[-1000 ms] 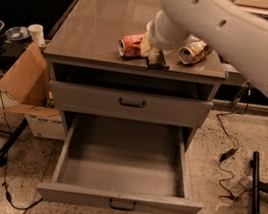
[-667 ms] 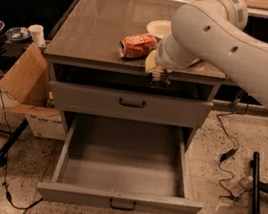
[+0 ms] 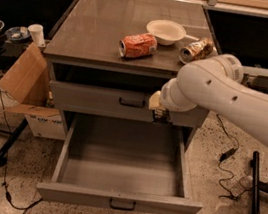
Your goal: Place rxbar chocolate into middle drawer
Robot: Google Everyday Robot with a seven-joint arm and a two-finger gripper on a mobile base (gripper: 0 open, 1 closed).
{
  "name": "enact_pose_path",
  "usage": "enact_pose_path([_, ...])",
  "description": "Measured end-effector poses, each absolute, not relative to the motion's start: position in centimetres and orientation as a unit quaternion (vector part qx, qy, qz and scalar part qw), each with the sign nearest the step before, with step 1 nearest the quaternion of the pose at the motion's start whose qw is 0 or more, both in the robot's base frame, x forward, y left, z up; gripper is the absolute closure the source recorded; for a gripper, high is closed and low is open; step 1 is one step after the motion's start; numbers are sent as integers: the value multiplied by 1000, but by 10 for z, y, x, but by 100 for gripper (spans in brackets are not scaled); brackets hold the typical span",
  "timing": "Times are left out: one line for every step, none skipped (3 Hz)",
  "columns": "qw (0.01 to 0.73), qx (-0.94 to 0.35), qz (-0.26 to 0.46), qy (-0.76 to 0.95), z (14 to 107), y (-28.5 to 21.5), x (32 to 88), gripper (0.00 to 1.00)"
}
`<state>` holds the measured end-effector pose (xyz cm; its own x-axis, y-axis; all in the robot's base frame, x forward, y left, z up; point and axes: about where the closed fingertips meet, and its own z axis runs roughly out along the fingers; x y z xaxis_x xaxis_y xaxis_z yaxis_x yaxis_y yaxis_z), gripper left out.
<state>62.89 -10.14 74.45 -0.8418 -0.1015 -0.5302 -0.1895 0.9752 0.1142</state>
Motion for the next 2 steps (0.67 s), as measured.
enact_pose_path([242, -55, 95, 964, 684, -97, 612, 100])
enact_pose_path([216, -31, 105, 970, 626, -79, 603, 100])
